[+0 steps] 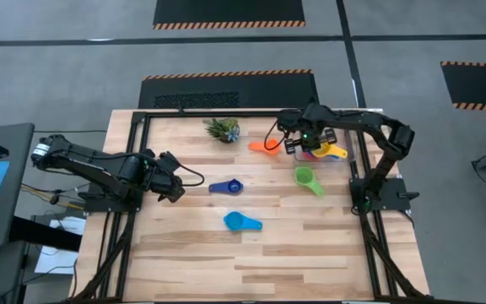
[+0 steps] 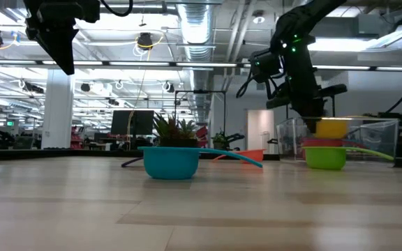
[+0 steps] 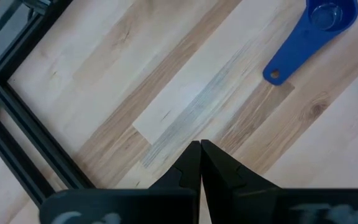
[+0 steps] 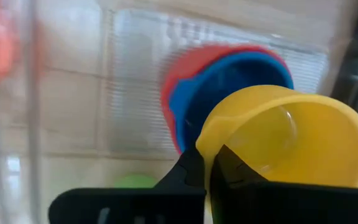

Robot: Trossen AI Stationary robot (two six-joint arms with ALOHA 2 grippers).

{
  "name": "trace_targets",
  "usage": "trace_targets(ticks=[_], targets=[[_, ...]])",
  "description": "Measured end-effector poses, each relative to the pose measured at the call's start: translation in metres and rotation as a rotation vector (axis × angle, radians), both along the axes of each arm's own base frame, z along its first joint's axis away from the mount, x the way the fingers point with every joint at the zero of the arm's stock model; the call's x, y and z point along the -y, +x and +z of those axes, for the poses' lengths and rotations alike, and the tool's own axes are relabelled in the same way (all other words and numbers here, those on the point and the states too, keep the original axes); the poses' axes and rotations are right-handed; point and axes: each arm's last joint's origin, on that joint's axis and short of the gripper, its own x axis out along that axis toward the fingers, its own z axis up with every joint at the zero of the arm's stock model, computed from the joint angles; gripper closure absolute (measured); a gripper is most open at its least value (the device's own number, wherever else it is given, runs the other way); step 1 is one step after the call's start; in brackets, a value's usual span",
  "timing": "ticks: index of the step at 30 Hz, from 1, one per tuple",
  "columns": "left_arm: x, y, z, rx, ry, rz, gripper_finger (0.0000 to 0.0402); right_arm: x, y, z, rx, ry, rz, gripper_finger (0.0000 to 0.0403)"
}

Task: Nest measuring cups in basket
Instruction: Stack the yellow measuring cup on top of the blue measuring cup in the transparent bin

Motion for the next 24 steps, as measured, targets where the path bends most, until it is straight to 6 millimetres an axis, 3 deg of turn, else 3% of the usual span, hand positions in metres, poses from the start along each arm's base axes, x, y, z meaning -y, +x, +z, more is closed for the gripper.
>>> trace_targets(ticks=[11, 24], targets=[[0.0, 0.0, 0.0, 0.008, -0.005, 0.018, 0.0402, 0.0047, 0.0021, -0.0004, 0.033, -0.021, 0.017, 0.0386], [0.0001, 0.0, 0.0, 0.009, -0.006, 0.018, 0.0401, 0.0016, 0.0064, -0.0005, 0.045, -0.035, 0.053, 0.0318]])
